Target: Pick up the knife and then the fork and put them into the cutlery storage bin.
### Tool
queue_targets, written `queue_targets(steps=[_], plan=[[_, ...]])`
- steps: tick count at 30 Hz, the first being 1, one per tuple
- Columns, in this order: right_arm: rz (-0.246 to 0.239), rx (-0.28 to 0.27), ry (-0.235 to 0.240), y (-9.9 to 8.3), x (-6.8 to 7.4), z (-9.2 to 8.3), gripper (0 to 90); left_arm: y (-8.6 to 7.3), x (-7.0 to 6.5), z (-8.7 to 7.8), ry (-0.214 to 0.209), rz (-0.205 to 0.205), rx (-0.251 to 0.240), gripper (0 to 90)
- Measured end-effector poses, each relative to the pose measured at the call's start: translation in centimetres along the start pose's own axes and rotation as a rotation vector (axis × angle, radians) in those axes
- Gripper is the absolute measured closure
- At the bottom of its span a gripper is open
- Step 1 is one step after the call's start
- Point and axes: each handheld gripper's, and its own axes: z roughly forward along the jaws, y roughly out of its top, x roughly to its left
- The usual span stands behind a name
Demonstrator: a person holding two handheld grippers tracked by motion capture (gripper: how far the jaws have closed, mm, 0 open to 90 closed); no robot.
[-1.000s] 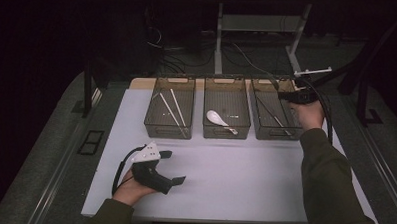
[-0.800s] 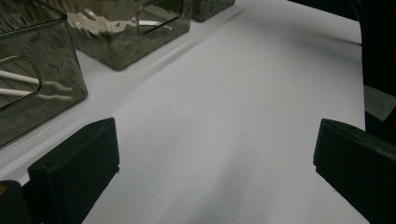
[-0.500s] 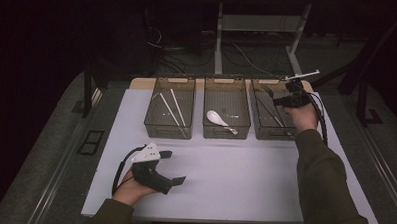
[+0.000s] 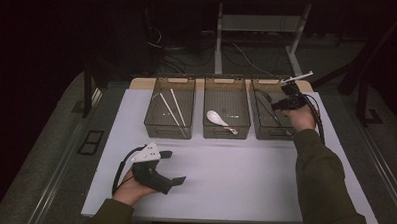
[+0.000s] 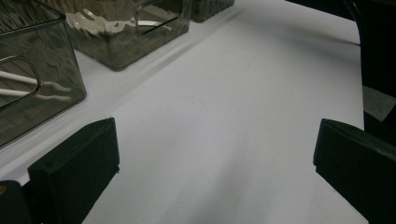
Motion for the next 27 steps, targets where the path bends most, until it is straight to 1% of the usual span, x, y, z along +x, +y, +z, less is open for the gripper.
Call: queue_targets(steps=[5, 6, 13, 17, 19, 25, 27], plan=[[0.0, 0.032, -0.013, 0.1, 0.1, 0.8, 87.2, 0.0, 0.0, 0.0, -0.005, -0.003, 0.0, 0.0], [-0.007, 0.041, -0.01, 0.1, 0.1, 1.0, 87.2, 0.0, 0.0, 0.0, -0.005, -0.002, 0.001, 0.0], [-0.007, 0.087, -0.021, 0.3, 0.3, 1.8, 87.2, 0.0, 0.1, 0.0, -0.006, -0.002, -0.002, 0.0], [-0.016, 0.111, -0.026, 0.4, 0.4, 2.2, 87.2, 0.0, 0.0, 0.0, -0.006, -0.003, -0.001, 0.0], [-0.012, 0.122, -0.03, 0.5, 0.5, 2.4, 87.1, 0.0, 0.0, 0.0, -0.007, -0.002, -0.003, 0.0], [-0.006, 0.13, -0.027, 0.6, 0.4, 2.5, 85.8, 0.0, 0.1, 0.0, -0.007, -0.004, -0.006, 0.0], [-0.003, 0.124, -0.023, 0.6, 0.3, 2.5, 82.5, 0.0, 0.0, 0.0, -0.006, -0.004, -0.006, 0.0]])
